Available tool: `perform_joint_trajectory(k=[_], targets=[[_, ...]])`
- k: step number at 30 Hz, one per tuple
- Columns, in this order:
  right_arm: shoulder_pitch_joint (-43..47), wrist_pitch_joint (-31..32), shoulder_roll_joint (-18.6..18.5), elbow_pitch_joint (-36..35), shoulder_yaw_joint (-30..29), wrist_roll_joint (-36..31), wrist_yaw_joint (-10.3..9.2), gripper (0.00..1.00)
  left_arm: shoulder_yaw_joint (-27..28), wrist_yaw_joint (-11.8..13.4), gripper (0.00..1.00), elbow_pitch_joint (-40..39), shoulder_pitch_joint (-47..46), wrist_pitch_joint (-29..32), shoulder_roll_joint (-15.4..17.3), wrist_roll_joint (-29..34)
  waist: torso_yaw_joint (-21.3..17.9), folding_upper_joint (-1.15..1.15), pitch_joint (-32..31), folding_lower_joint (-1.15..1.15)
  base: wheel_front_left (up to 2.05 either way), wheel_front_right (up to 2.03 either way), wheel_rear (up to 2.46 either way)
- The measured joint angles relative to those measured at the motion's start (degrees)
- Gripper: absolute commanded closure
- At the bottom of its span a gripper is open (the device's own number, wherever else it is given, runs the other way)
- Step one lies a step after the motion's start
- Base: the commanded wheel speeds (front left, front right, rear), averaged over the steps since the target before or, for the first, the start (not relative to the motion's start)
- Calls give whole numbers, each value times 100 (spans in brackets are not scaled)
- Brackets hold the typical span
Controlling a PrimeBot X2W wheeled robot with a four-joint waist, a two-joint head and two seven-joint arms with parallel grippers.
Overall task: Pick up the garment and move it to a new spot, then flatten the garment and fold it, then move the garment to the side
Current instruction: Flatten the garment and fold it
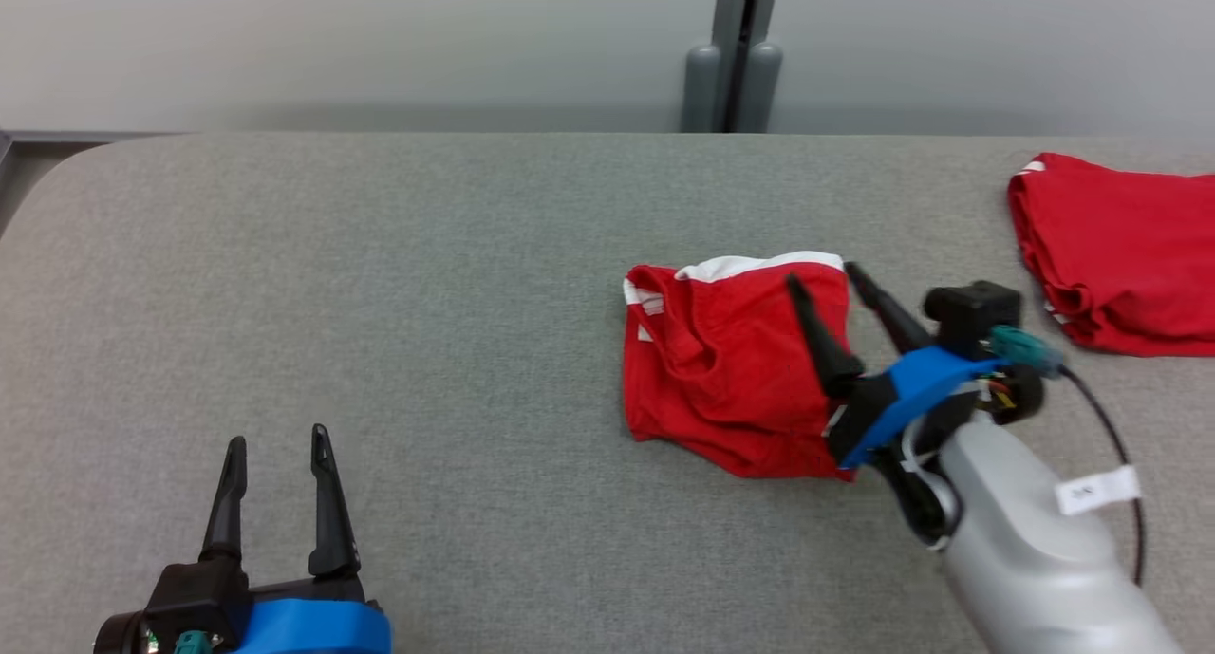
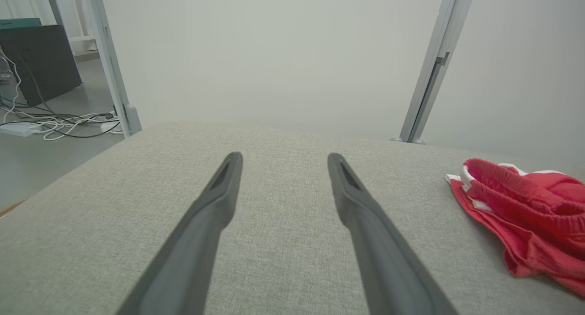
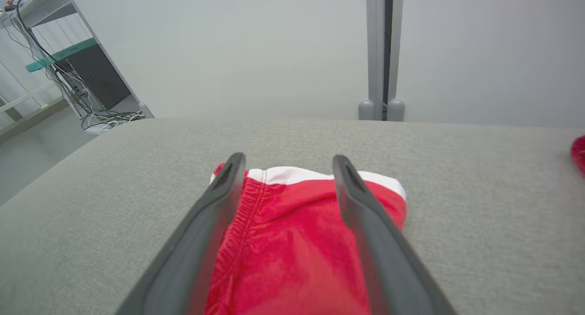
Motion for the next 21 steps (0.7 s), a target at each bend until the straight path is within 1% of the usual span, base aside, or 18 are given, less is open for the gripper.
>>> perform_joint_trajectory(k=[4,5,6,7,12,16,21], targets=[[517,-9,-358,-893,-600,-327,1,0,113,-41,0,-14,20,1,0,105,-163,0,-81,0,0,0,0],[688,-9,-399,-1117,-770,-406,1,0,130,-43,0,-15,35,0,0,118,-201,0,-102,0,0,0,0],[1070,-9,-423,-1516,-1089,-586,1,0,193,-53,0,-11,74,0,0,160,-269,0,-145,0,0,0,0],[1267,-9,-421,-1719,-1235,-647,1,0,229,-68,0,-12,102,1,1,196,-298,0,-171,0,0,0,0],[2196,-9,-324,-2517,-1829,-975,1,0,279,-101,0,40,185,1,0,285,-379,0,-347,0,0,0,0],[2829,-9,-116,-3018,-2120,-1255,1,0,328,-121,0,123,257,1,2,354,-416,0,-471,-1,0,0,0],[3454,-9,110,-3396,-2303,-1478,1,0,378,-135,0,218,410,0,29,464,-416,0,-653,-1,0,0,0]])
